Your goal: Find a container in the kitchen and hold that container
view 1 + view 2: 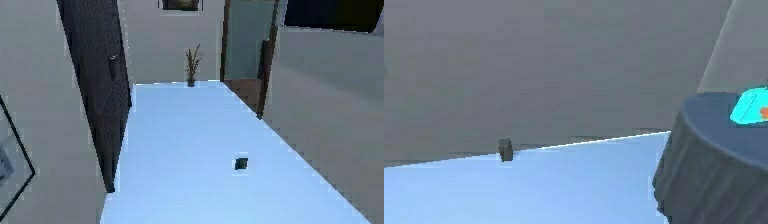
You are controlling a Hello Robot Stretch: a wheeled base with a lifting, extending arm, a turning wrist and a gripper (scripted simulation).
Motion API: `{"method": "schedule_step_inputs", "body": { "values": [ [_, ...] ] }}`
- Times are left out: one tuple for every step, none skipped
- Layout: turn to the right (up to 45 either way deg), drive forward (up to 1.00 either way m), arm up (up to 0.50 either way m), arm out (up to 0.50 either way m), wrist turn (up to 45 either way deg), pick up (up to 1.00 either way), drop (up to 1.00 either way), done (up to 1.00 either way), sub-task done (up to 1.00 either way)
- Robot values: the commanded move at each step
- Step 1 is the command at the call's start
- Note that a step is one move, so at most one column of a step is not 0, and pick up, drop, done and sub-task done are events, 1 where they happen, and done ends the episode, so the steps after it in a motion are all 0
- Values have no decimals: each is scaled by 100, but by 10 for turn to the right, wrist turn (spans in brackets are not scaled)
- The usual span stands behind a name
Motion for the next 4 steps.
{"method": "schedule_step_inputs", "body": {
  "values": [
    [0,100,0,0,0,0,0,0,0],
    [0,80,0,0,0,0,0,0,0],
    [120,0,0,0,0,0,0,0,0],
    [0,100,0,0,0,0,0,0,0]
  ]
}}
